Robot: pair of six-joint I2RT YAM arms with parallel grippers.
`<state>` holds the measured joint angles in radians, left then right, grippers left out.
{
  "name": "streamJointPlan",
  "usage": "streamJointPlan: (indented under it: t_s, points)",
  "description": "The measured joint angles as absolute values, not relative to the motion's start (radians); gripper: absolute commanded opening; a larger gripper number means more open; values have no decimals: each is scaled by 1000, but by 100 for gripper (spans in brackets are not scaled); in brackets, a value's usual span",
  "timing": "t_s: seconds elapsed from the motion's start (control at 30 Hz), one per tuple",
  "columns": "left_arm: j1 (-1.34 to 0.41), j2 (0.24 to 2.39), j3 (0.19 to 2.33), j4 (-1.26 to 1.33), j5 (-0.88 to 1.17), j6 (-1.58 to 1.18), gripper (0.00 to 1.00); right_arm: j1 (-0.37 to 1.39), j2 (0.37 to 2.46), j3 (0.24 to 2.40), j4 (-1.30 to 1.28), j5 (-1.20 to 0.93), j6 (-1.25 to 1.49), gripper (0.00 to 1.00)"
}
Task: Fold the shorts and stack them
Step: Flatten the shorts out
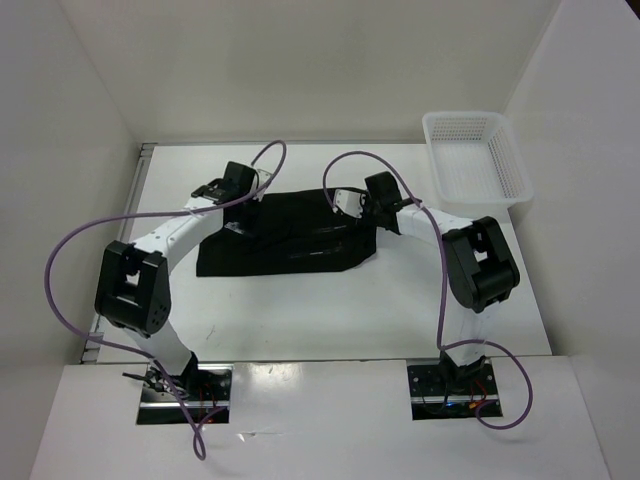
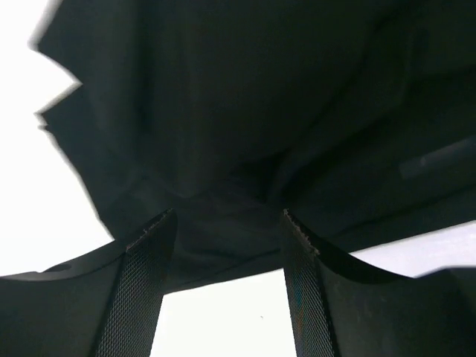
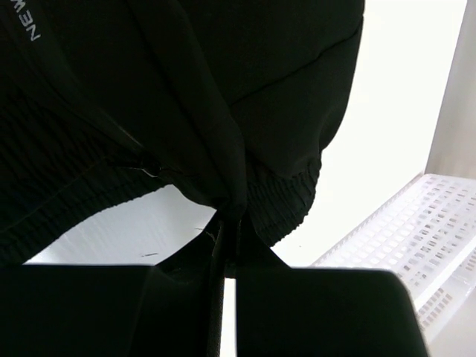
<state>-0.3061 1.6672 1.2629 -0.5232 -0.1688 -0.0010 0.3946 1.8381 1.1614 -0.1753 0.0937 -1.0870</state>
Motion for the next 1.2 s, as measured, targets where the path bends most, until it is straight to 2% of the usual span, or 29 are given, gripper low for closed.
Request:
streamJointPlan:
  t_s: [0.17, 0.27, 1.2]
  points:
    - [-313, 1747, 1263, -548, -117, -3, 53, 396, 1836, 1150, -181, 90, -1087, 0]
    - [-313, 1815, 1277, -554, -113, -3, 50, 398, 1835, 1145, -181, 91, -1087, 0]
    - [-361, 1869, 1270, -541, -179, -3, 51, 405, 1814, 1111, -189, 90, -1095, 0]
